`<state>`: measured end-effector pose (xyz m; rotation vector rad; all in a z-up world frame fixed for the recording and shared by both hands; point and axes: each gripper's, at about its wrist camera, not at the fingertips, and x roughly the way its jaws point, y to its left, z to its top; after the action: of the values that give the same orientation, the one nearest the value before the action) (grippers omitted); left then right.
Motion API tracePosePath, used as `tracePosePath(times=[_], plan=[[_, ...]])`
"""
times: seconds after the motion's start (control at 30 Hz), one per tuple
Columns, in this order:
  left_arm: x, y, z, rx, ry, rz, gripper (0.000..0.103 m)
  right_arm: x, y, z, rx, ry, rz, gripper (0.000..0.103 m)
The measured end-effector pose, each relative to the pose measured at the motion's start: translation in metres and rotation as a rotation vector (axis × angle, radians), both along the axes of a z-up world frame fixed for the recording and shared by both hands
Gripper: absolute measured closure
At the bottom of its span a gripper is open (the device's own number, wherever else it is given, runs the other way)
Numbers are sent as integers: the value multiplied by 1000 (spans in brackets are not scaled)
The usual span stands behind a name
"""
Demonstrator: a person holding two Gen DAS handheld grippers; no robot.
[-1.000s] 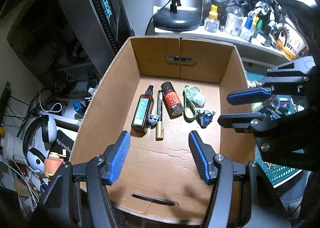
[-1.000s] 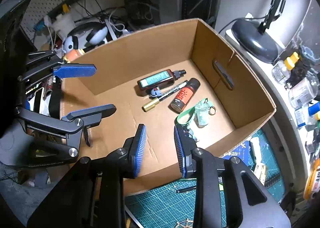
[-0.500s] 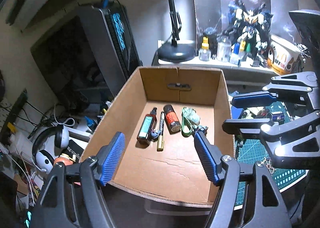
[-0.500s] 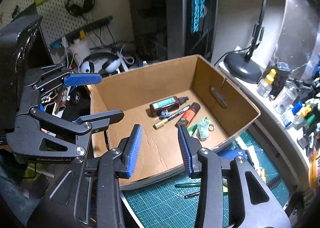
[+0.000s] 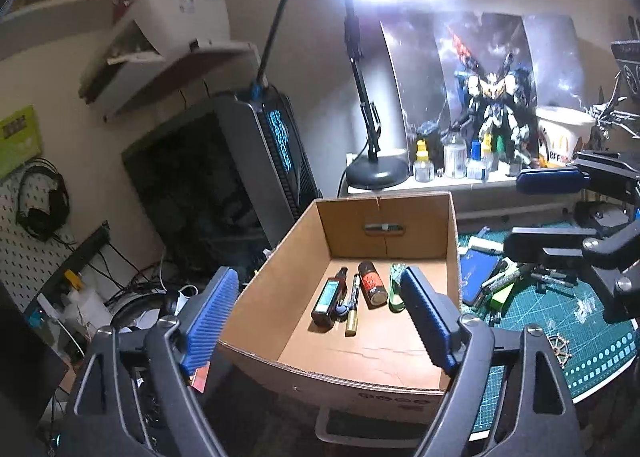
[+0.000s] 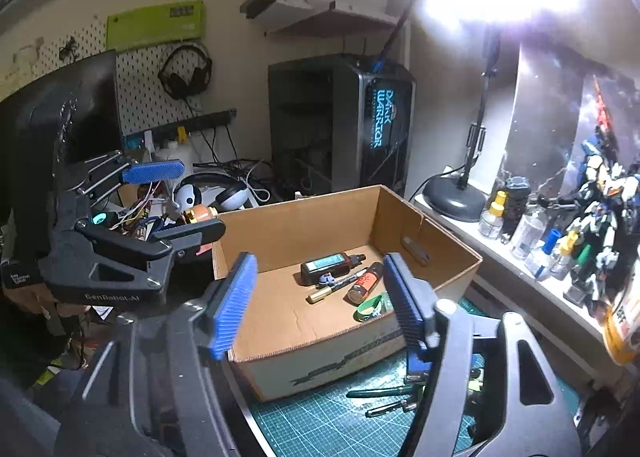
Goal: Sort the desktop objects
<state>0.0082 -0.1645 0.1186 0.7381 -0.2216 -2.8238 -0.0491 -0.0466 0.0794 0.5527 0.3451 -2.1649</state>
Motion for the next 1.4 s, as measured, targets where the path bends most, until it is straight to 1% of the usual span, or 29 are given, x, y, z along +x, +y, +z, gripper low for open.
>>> tracePosePath(times=[0.07,0.1,0.17,0.23,0.3,0.37,0.5,0.63,0.7,0.8,0.9,1.03,1.17,1.3,1.4], plan=[[10,4,3,-14,33,5,4,8,6,2,-11,10,-2,29],[14,5,3,-9,46,4,1,13,11,2,-14,16,0,21],[21,8,3,10,63,1,0,22,18,4,-23,39,-6,15],[26,11,1,17,71,6,0,30,25,5,-24,62,-10,5],[32,15,-2,17,80,22,0,40,33,6,-28,81,-17,1],[38,19,-5,14,88,30,0,47,42,5,-28,87,-24,1],[44,25,-11,34,92,36,0,57,59,1,-42,89,-43,0],[48,31,-18,57,78,31,0,64,80,-3,-60,83,-76,0],[51,33,-24,82,72,26,0,67,92,-5,-66,83,-104,0],[56,41,-30,77,68,31,0,72,110,-7,-73,88,-159,0],[60,48,-34,85,56,18,0,77,127,-9,-78,70,-191,0],[66,59,-33,82,47,-3,0,83,148,-10,-94,28,-197,0],[70,65,-29,79,54,-9,0,88,163,-6,-92,9,-209,0],[70,66,-29,86,55,-17,0,89,171,-4,-80,7,-230,0],[68,67,-30,78,54,-10,0,91,173,-6,-75,3,-236,0]])
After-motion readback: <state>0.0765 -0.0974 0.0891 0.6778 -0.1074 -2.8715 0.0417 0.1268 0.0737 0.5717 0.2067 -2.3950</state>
